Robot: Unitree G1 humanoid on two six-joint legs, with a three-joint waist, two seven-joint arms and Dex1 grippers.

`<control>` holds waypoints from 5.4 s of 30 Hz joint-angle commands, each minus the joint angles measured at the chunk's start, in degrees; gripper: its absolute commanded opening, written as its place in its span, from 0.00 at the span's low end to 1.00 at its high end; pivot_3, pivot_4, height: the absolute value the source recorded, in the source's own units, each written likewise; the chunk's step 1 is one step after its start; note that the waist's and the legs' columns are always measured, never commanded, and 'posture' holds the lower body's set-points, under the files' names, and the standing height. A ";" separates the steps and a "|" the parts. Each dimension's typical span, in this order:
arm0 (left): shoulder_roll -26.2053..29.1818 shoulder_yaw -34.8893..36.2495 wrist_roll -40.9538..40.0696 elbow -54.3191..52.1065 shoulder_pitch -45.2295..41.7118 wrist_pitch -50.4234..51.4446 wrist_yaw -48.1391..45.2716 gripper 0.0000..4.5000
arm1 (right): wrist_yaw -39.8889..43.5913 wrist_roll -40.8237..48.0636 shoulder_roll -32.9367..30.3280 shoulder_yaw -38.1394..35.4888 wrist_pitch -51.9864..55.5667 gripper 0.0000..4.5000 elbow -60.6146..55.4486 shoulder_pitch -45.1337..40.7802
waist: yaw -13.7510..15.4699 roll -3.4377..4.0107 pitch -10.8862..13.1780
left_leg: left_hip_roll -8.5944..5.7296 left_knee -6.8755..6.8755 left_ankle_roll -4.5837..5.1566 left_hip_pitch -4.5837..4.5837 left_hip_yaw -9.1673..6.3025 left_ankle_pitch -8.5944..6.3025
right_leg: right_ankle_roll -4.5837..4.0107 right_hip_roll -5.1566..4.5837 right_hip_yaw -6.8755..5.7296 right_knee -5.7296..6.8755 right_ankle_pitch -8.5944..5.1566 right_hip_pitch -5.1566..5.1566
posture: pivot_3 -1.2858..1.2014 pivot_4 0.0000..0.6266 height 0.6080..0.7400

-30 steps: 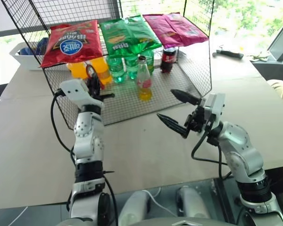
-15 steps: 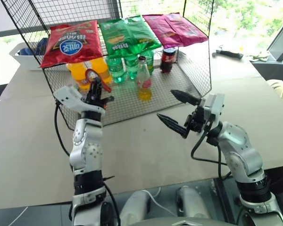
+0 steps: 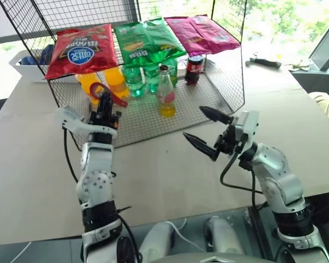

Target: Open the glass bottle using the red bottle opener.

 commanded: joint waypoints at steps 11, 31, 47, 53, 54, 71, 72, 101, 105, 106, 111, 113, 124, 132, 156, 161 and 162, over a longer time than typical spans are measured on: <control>0.56 -2.52 -7.53 -6.24 0.96 4.87 -3.46 0.01 | -1.63 -0.79 0.43 -0.50 -0.28 1.00 -0.35 -0.25 | -0.07 0.00 0.00 | 0.02 0.00 0.00 0.00 0.02 0.00 | 0.00 0.01 0.02 0.00 0.00 0.00 | 0.52 0.24 1.00; 9.56 -15.45 -16.71 -3.87 5.79 27.47 -25.51 0.01 | -11.08 35.73 -4.67 -6.34 65.98 1.00 -0.05 -17.09 | -0.21 0.01 0.00 | 0.03 -0.06 0.07 0.00 0.06 -0.04 | -0.03 0.03 0.06 -0.06 -0.01 -0.01 | 0.52 0.24 1.00; 7.69 -15.65 -16.57 -4.60 7.90 28.42 -27.56 0.01 | -15.77 42.26 0.11 -9.21 69.39 1.00 2.26 -20.87 | -0.23 0.02 0.00 | 0.04 -0.04 0.07 0.01 0.07 -0.03 | -0.02 0.01 0.07 -0.02 0.00 -0.02 | 0.52 0.24 1.00; 7.10 -15.72 -15.51 -4.15 7.86 28.04 -27.69 0.00 | -15.10 43.31 0.20 -8.80 69.65 0.58 2.35 -21.38 | -0.24 0.02 0.00 | 0.03 -0.05 0.07 0.00 0.07 -0.04 | -0.02 0.01 0.07 -0.04 -0.01 -0.02 | 0.52 0.24 1.00; 7.00 -15.70 -15.46 -4.13 7.85 28.02 -27.71 0.00 | -15.02 43.36 0.10 -8.66 69.70 0.49 2.23 -21.32 | -0.25 0.02 0.01 | 0.03 -0.05 0.07 0.00 0.07 -0.04 | -0.02 0.01 0.07 -0.04 -0.01 -0.02 | 0.52 0.24 1.00; 7.34 -15.83 -16.15 -5.18 8.04 29.29 -28.22 0.21 | -15.38 39.10 -1.52 -7.31 67.30 0.00 2.65 -18.53 | -0.24 0.03 0.00 | 0.04 -0.05 0.08 0.00 0.08 -0.04 | -0.02 0.02 0.07 -0.04 -0.01 -0.02 | 0.52 0.24 1.00; 7.41 -15.72 -15.60 -5.41 8.00 28.89 -28.10 0.31 | -15.71 37.27 -1.97 -7.04 66.03 0.00 2.82 -17.74 | -0.24 0.03 0.01 | 0.03 -0.05 0.07 0.00 0.07 -0.04 | -0.02 0.02 0.07 -0.04 -0.01 -0.02 | 0.52 0.24 1.00; 5.24 -23.73 42.47 10.00 -2.74 -17.04 -7.80 0.99 | -23.55 -10.80 -2.86 0.09 15.55 0.00 -4.45 -5.63 | 0.68 0.02 0.01 | -0.04 -0.10 0.07 -0.03 0.13 -0.04 | -0.01 -0.03 0.10 -0.10 0.00 -0.07 | 0.52 0.24 1.00; 5.09 -23.51 45.62 16.46 -6.85 -20.65 -6.17 0.99 | -23.90 -11.70 -1.98 -0.27 15.64 0.00 -4.74 -5.08 | 0.84 0.02 0.01 | -0.05 -0.09 0.07 -0.09 0.15 -0.04 | 0.00 -0.03 0.12 -0.06 0.00 -0.13 | 0.52 0.24 1.00; 5.18 -23.53 46.49 18.66 -8.17 -21.65 -5.64 0.99 | -24.01 -11.96 -1.82 -0.42 15.64 0.00 -4.71 -4.97 | 0.83 0.02 0.01 | -0.05 -0.08 0.07 -0.09 0.15 -0.04 | 0.00 -0.02 0.12 -0.05 0.00 -0.13 | 0.52 0.24 1.00; 4.32 -22.83 46.40 28.13 -13.70 -25.48 -5.67 0.99 | -24.34 -13.05 -1.59 -0.55 15.76 0.00 -4.96 -4.38 | 0.82 0.02 0.01 | -0.06 -0.10 0.07 -0.10 0.13 -0.04 | 0.00 -0.01 0.11 -0.06 0.00 -0.14 | 0.52 0.24 1.00; 4.18 -22.72 46.45 31.28 -15.16 -27.05 -5.79 0.99 | -24.44 -13.34 -1.42 -0.62 15.87 0.00 -5.12 -4.29 | 0.81 0.02 0.01 | -0.08 -0.10 0.07 -0.11 0.13 -0.04 | 0.00 -0.02 0.11 -0.07 0.00 -0.15 | 0.52 0.24 1.00; 1.99 -22.01 46.76 49.99 -26.91 -32.67 -6.26 0.99 | -24.74 -14.15 -0.62 -1.24 16.58 0.00 -6.03 -4.16 | 0.78 0.01 0.01 | -0.11 -0.08 0.07 -0.12 0.12 -0.03 | 0.00 -0.02 0.09 -0.05 0.00 -0.15 | 0.52 0.24 1.00; 1.25 -21.71 47.74 61.28 -33.80 -34.64 -6.34 0.99 | -26.08 -15.52 -0.09 -1.82 14.95 0.00 -7.39 -3.92 | 0.11 0.00 0.01 | -0.14 -0.08 0.08 -0.13 0.10 -0.03 | 0.00 -0.03 0.08 -0.03 0.00 -0.16 | 0.52 0.24 1.00; 6.63 -23.33 40.27 31.20 -22.14 -17.38 -21.79 0.63 | -27.95 -18.58 0.93 -5.02 11.66 0.00 -5.61 -4.11 | -0.80 0.01 0.01 | -0.14 -0.08 0.07 -0.44 0.12 -0.03 | 0.00 -0.06 0.15 0.02 0.01 -0.52 | 0.52 0.24 1.00; 12.93 -23.98 35.12 10.91 -13.89 -2.85 -27.20 0.63 | -27.73 -18.70 0.46 -6.70 10.07 0.00 -4.48 -5.32 | -1.10 0.01 0.01 | -0.08 -0.05 0.07 -0.44 0.13 -0.03 | 0.00 -0.04 0.17 0.09 0.01 -0.53 | 0.52 0.24 1.00; 14.33 -23.99 34.03 7.19 -12.24 -0.46 -28.16 0.63 | -27.66 -18.41 0.50 -7.11 9.73 0.00 -4.35 -5.73 | -1.15 0.01 0.01 | -0.06 -0.04 0.07 -0.43 0.13 -0.03 | 0.00 -0.04 0.17 0.11 0.01 -0.52 | 0.52 0.24 1.00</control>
